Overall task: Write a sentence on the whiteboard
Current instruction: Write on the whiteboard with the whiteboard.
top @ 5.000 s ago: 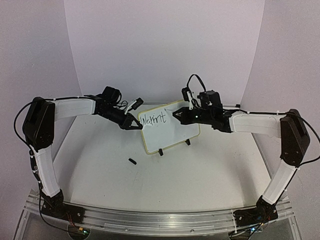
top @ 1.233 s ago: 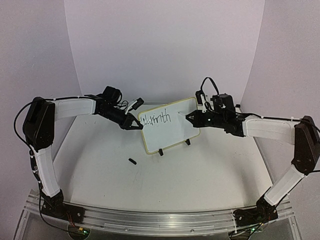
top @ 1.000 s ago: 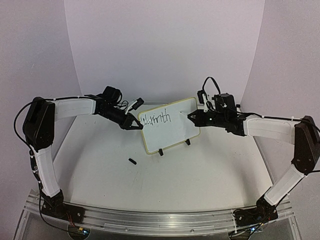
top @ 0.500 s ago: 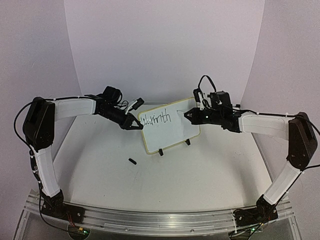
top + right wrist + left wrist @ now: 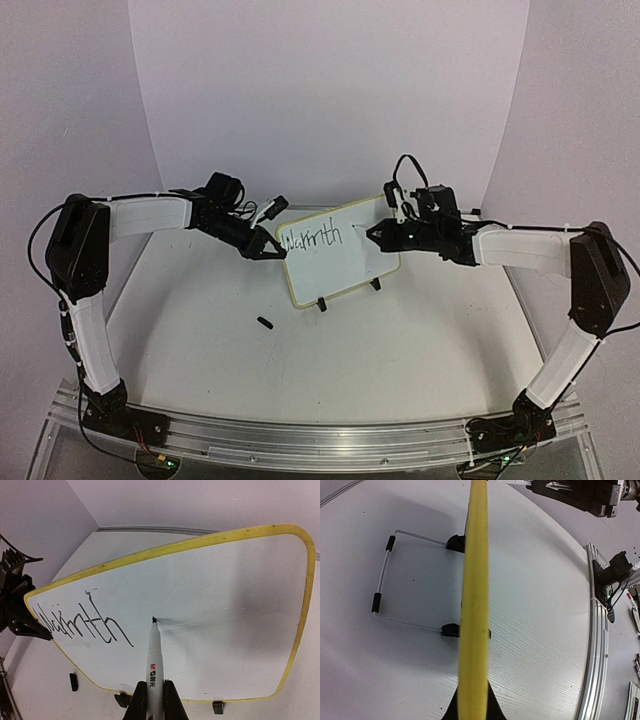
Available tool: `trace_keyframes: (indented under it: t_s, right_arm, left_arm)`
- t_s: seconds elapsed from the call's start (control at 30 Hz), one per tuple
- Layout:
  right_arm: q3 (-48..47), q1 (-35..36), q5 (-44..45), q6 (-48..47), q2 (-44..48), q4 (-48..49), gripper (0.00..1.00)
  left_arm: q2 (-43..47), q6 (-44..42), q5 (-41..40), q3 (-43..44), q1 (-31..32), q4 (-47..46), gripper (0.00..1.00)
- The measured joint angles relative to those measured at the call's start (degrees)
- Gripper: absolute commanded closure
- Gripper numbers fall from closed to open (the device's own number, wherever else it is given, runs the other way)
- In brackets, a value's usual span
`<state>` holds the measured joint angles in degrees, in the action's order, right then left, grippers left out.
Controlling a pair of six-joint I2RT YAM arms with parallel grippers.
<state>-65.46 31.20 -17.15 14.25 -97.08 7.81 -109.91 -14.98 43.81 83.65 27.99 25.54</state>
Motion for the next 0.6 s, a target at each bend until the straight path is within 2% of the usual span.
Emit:
trace_keyframes:
  t_s: [0.6]
  right_arm:
    - [4.0,0.0,-0.2,1.1,1.4,-0.2,1.00]
  left_arm:
    - [0.0,0.0,0.0,0.0,0.0,0.0,1.00]
